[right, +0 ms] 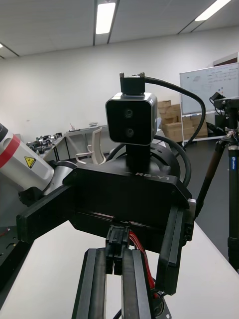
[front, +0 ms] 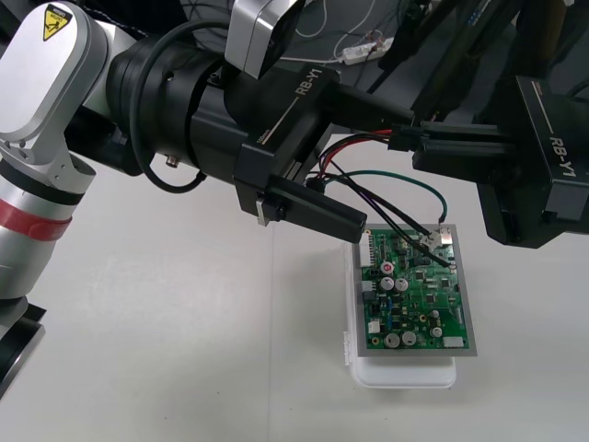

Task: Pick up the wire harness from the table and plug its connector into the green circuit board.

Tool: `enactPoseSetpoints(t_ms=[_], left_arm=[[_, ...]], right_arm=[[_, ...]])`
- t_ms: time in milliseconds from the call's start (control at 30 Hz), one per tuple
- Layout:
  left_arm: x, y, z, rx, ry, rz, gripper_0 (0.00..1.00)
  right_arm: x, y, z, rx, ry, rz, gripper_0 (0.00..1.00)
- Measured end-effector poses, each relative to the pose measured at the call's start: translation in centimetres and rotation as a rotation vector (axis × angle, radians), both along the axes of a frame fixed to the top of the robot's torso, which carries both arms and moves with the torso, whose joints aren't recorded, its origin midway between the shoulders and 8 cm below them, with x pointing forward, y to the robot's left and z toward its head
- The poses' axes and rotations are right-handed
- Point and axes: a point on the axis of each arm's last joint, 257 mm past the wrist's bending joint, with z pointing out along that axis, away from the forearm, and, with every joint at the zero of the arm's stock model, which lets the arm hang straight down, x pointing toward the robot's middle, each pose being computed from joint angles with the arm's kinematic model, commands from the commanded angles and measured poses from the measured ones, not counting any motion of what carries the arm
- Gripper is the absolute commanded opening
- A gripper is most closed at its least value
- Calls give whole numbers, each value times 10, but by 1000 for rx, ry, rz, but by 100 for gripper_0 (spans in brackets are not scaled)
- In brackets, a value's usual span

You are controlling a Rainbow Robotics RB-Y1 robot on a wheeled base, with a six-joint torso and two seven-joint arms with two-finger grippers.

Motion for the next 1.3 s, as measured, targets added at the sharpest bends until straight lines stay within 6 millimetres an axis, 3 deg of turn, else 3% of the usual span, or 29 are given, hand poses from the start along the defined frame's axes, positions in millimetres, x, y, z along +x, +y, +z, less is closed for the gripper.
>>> enactPoseSetpoints(t_ms=[400, 600, 1133, 1300], left_arm=[[-1, 0, 2, -6, 4, -3, 100], [-1, 0, 5, -14, 11, -6, 81], [0, -1, 10, -33, 23, 3, 69], [1, -1, 11, -37, 25, 5, 38]], right_arm=[[0, 0, 0, 2, 0, -1, 0], [0, 0, 1, 2, 0, 0, 0], [-3, 3, -1, 4, 8, 15, 0], [-4, 3, 0, 7, 8, 18, 0]])
